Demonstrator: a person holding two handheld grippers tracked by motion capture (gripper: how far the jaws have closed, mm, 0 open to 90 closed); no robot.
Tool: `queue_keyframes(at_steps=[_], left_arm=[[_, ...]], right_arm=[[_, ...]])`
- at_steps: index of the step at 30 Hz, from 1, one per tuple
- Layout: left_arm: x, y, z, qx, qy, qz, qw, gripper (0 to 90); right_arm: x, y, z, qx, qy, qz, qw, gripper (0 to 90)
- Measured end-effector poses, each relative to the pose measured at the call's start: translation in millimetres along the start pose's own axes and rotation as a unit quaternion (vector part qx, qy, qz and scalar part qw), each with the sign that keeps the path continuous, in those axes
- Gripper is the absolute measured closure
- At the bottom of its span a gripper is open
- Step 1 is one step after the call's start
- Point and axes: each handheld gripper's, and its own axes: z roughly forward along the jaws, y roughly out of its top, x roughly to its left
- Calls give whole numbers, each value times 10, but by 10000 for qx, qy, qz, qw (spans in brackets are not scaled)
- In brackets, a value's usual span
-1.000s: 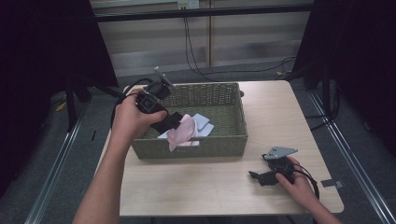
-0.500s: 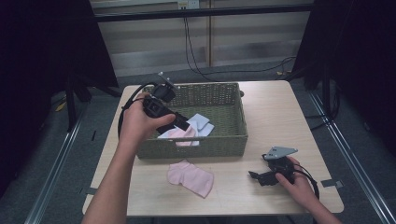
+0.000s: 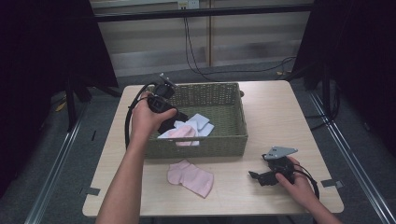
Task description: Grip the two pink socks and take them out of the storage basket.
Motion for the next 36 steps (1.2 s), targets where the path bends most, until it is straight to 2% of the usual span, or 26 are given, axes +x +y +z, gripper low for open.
queue_keyframes(at_steps=[7, 13, 16, 20, 29, 30, 32, 36], left_arm=[[142, -1, 206, 86, 251, -159, 9995, 445], [216, -3, 357, 233, 252, -278, 9990, 413], [269, -19, 473, 408, 249, -303, 9984, 405], [304, -24, 569, 457, 262, -346, 9980, 391], [343, -6, 694, 660, 240, -333, 9970, 383], [360, -3, 721, 739, 263, -334, 9964, 379], [362, -3, 739, 735, 257, -356, 9963, 373], [383, 4, 826, 884, 155, -362, 9953, 357]], right_arm=[[0, 0, 0, 1, 1, 1, 10000, 122], [0, 0, 0, -1, -1, -2, 10000, 122], [-2, 0, 2, -10, 3, -13, 10000, 122], [-2, 0, 2, -11, 2, -17, 10000, 122], [-1, 0, 2, -8, 3, -10, 10000, 122], [-1, 0, 1, -7, 4, -8, 10000, 122], [-2, 0, 2, -10, 2, -15, 10000, 122], [-2, 0, 2, -10, 2, -17, 10000, 122]])
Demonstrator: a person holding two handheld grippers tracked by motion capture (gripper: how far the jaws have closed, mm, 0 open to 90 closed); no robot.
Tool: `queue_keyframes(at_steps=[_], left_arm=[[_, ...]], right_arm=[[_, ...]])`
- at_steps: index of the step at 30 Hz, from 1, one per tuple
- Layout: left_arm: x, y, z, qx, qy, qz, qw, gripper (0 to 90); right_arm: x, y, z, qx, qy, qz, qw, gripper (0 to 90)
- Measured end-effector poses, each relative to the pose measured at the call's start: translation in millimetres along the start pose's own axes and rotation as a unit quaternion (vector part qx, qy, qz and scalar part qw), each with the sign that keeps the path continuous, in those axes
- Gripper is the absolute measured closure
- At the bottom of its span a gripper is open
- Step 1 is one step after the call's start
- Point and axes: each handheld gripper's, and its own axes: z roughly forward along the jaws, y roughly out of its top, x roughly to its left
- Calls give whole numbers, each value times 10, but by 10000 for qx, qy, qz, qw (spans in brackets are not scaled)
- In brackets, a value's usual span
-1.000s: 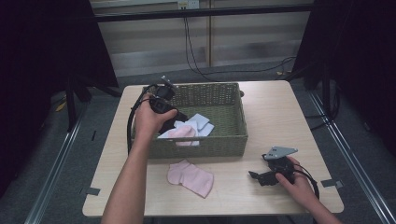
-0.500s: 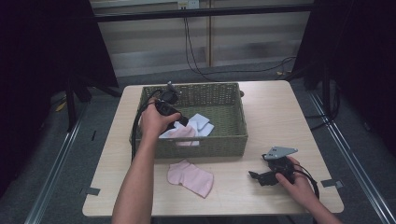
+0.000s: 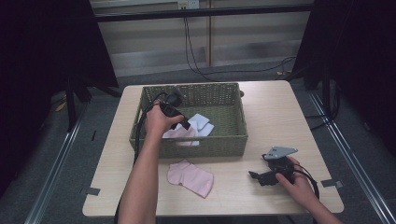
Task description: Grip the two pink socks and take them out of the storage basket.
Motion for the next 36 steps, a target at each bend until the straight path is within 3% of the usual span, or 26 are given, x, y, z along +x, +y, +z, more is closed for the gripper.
queue_keyframes(at_steps=[13, 19, 24, 27, 30, 32, 36], left_arm=[[9, 35, 188, 252, -44, 130, 9996, 307], [12, 36, 198, 281, -39, 140, 9995, 340], [7, 52, 254, 565, -126, 197, 9981, 453], [7, 61, 285, 717, -219, 246, 9969, 576], [4, 63, 297, 771, -297, 267, 9962, 753], [-5, 69, 308, 847, -259, 295, 9956, 835], [-2, 71, 290, 855, -231, 252, 9957, 855]], right_arm=[[0, 0, 0, 0, 0, -2, 10000, 122], [0, 0, 0, -1, 1, -1, 10000, 121], [1, 0, 0, 1, 3, 3, 10000, 122], [0, 0, 0, 1, 4, 3, 10000, 121], [2, 0, -2, 10, -1, 16, 10000, 121], [2, 0, -2, 11, 0, 16, 10000, 121], [2, 0, -2, 11, 2, 16, 10000, 122]])
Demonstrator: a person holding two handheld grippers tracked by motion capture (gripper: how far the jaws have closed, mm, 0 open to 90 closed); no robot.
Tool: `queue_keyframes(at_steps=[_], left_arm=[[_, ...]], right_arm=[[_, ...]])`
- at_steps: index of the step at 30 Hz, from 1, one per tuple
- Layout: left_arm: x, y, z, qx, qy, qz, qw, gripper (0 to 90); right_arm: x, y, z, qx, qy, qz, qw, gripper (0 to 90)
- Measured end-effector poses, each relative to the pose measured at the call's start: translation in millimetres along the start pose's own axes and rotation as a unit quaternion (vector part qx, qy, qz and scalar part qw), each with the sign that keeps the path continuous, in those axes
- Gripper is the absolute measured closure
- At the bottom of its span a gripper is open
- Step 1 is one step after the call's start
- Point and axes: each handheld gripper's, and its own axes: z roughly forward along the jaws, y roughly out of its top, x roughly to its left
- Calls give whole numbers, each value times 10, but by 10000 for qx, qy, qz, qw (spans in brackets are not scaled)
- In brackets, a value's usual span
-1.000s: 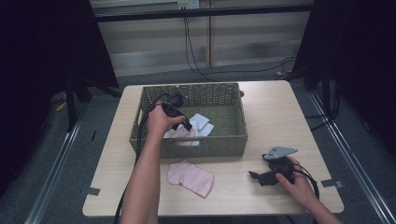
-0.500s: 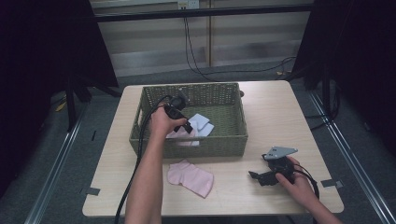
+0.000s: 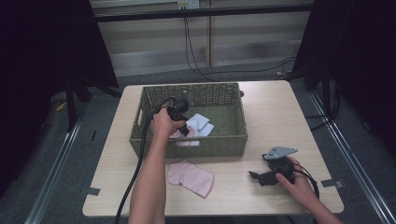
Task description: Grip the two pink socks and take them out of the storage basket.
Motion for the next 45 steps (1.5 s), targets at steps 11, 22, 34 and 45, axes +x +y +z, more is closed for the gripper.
queue_keyframes(at_steps=[11, 22, 34, 45], left_arm=[[-50, -45, -429, -191, 28, -54, 9998, 858], [-149, -49, -842, -388, -9, -33, 9992, 858], [-229, -79, -1183, -485, -22, -42, 9988, 858], [-326, -26, -1533, -595, 47, 9, 9982, 857]], right_arm=[[0, 0, 0, 2, 1, -6, 10000, 122], [2, 1, -2, 11, 4, 9, 10000, 121], [1, 1, -1, 8, 5, 0, 10000, 121], [0, 2, -4, 20, -1, 0, 10000, 121]])
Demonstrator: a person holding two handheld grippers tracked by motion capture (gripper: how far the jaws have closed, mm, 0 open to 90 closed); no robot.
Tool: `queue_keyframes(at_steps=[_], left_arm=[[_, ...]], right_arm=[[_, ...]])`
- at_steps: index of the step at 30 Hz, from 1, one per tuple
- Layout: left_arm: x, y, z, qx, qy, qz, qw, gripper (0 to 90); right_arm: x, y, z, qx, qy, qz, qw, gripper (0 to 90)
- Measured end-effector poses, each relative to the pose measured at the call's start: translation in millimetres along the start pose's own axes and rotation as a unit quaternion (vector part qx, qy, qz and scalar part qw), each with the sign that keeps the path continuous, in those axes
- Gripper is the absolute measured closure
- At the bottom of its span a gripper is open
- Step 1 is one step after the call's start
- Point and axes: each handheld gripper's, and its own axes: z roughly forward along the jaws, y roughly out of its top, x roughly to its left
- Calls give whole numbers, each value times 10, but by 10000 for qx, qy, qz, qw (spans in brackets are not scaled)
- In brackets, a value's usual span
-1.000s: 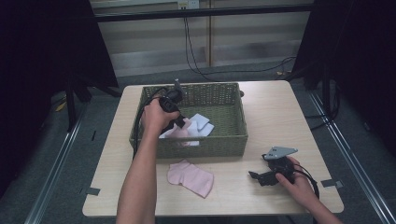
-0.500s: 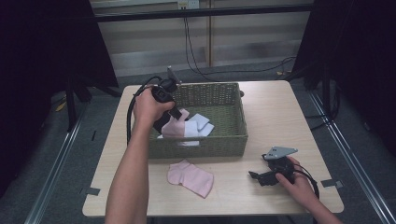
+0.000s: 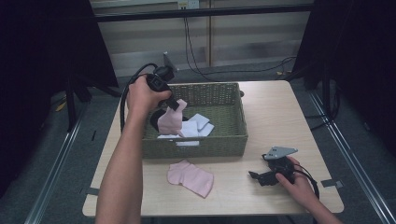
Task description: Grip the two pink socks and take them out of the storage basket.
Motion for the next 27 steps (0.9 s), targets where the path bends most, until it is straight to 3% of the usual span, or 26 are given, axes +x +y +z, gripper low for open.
queue_keyframes(at_steps=[14, 27], left_arm=[[-209, 27, -447, -104, -20, 81, 9999, 857], [-380, -54, -662, -195, -41, 186, 9996, 856]], right_arm=[[-2, -1, 1, 3, 9, -19, 10000, 121], [-2, -1, 0, 4, 8, -19, 10000, 121]])
